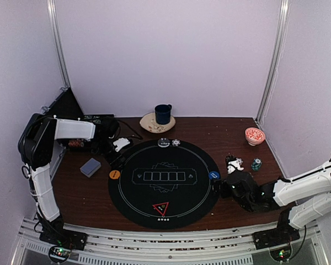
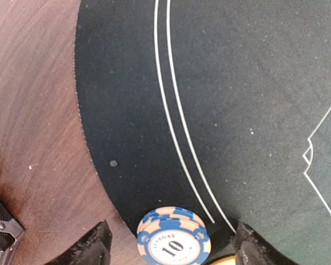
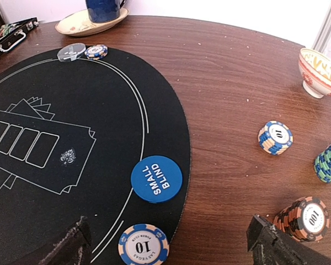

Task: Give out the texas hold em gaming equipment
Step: Move the pile of poker chips to the big blind area, then pick up the pile of poker chips from the pile of poker chips.

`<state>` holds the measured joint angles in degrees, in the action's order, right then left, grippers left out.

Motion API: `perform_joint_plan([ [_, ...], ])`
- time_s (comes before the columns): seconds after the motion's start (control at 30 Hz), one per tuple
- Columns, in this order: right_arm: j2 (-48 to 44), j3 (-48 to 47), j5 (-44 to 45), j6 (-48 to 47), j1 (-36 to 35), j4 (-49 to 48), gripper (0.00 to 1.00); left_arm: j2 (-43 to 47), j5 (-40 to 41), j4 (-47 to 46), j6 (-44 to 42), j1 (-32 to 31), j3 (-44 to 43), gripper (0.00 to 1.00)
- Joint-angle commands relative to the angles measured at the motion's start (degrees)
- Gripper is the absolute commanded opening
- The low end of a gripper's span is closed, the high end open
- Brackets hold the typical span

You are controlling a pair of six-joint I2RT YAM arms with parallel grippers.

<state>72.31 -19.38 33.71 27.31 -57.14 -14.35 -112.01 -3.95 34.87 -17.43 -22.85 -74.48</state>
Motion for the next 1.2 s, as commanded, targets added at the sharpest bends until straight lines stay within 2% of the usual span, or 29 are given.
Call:
perform_joint_plan([
  [0.0, -1.76, -0.17, 4.10, 1.74, -0.31, 1.48, 1.00, 2.94, -1.23, 0.81, -0.32, 0.30, -3.11, 0.83],
  [0.13, -4.79, 0.21, 5.87, 2.63, -0.33, 3.05, 1.00, 4.28, -1.90, 0.73, -0.37, 0.31, -6.69, 0.90],
  [0.37, -12.22, 0.46, 8.32, 5.27, -0.07, 8.02, 1.00, 7.91, -3.23, 0.13, -0.70, 0.26, -9.42, 0.91],
  [0.57, -15.95, -7.05, 13.91, 4.72, -0.09, 19.98, 1.00, 12.13, -3.97, -3.97, -0.51, 0.31, -6.70, 0.93],
  [0.7, -16.08, -12.44, 18.60, 6.79, 1.22, 27.99, 1.00, 15.34, -5.92, -8.24, 0.54, 0.31, -3.08, 0.98],
  [0.9, -15.52, -17.87, 11.50, 14.60, 10.97, 36.44, 1.00, 21.80, -6.00, -17.71, 1.76, 0.28, 5.71, 0.98],
  [1.17, -8.51, -18.15, 2.59, 12.33, 29.18, 34.52, 1.00, 32.72, -12.41, -28.11, 2.08, 0.31, 18.22, 0.98],
])
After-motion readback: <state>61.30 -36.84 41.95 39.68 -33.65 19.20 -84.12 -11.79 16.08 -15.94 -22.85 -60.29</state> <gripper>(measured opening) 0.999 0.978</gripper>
